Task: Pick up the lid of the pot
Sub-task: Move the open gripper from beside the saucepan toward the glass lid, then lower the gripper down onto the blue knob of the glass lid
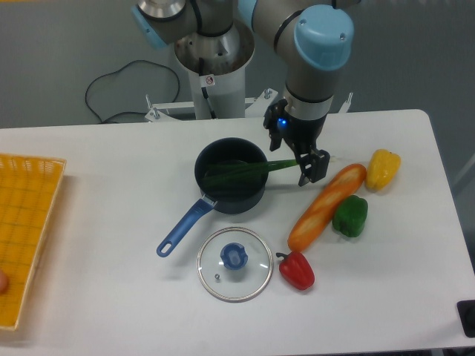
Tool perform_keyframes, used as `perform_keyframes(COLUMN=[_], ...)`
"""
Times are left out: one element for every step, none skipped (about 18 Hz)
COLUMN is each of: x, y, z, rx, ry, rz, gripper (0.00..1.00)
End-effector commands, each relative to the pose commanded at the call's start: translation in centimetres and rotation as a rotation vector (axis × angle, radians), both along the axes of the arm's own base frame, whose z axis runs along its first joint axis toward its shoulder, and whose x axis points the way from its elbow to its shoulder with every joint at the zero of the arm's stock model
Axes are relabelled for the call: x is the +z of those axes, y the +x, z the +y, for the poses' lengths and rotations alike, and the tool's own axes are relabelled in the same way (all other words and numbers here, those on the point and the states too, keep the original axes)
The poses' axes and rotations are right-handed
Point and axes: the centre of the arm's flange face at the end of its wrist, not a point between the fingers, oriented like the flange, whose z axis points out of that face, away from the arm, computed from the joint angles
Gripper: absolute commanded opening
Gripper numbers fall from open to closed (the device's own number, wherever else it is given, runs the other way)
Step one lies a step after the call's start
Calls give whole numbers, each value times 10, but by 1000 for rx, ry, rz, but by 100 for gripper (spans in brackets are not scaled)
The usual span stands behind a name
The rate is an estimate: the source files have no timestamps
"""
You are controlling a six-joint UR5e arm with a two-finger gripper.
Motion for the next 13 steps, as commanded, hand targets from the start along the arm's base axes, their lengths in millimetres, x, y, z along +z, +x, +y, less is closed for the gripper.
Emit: perform_keyframes(x=[0, 2, 2, -3, -4, -9, -17, -27, -36, -44, -49, -58, -64], y=[2, 3, 4, 6, 12, 17, 21, 25, 24, 21, 23, 23, 28], z=[2, 5, 6, 5, 11, 18, 29, 40, 45, 45, 48, 50, 60], rx=[17, 32, 45, 55, 66, 100, 130, 124, 118, 119, 119, 109, 84], ry=[1, 4, -11, -44, -71, -94, -104, -111, -118, -124, -127, -136, -137], rz=[1, 19, 32, 46, 60, 65, 68, 73, 65, 54, 47, 37, 37], gripper=[100, 100, 100, 100, 100, 100, 100, 100, 100, 100, 100, 100, 100])
